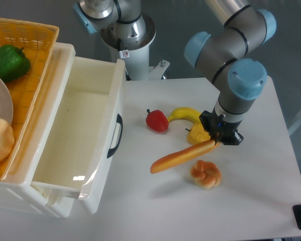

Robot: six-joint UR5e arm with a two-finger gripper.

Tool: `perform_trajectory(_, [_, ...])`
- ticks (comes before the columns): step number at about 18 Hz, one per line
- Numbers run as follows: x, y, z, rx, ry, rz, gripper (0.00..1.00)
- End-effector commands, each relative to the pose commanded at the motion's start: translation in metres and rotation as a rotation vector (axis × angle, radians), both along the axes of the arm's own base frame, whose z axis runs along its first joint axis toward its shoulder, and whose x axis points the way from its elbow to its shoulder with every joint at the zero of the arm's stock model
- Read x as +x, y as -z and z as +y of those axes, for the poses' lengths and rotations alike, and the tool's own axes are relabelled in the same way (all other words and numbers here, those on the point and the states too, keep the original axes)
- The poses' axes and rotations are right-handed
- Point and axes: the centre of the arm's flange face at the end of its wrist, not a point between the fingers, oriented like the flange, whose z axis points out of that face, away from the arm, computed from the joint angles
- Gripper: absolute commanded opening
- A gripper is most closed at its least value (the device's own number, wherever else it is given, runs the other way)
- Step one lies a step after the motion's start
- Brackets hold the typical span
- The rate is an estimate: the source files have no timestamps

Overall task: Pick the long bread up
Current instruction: 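Lift the long bread up off the table with the gripper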

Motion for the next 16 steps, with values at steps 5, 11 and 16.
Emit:
perform_trajectory(5, [0.012, -0.019, 0.001, 0.042, -0.021, 0.002, 0.02])
perform_trajectory(11, [0.022, -0.012, 0.011, 0.049, -0.029, -0.021, 0.02])
perform_trajectory(16, [0.023, -0.003, 0.006, 0.044, -0.03, -0.037, 0.02])
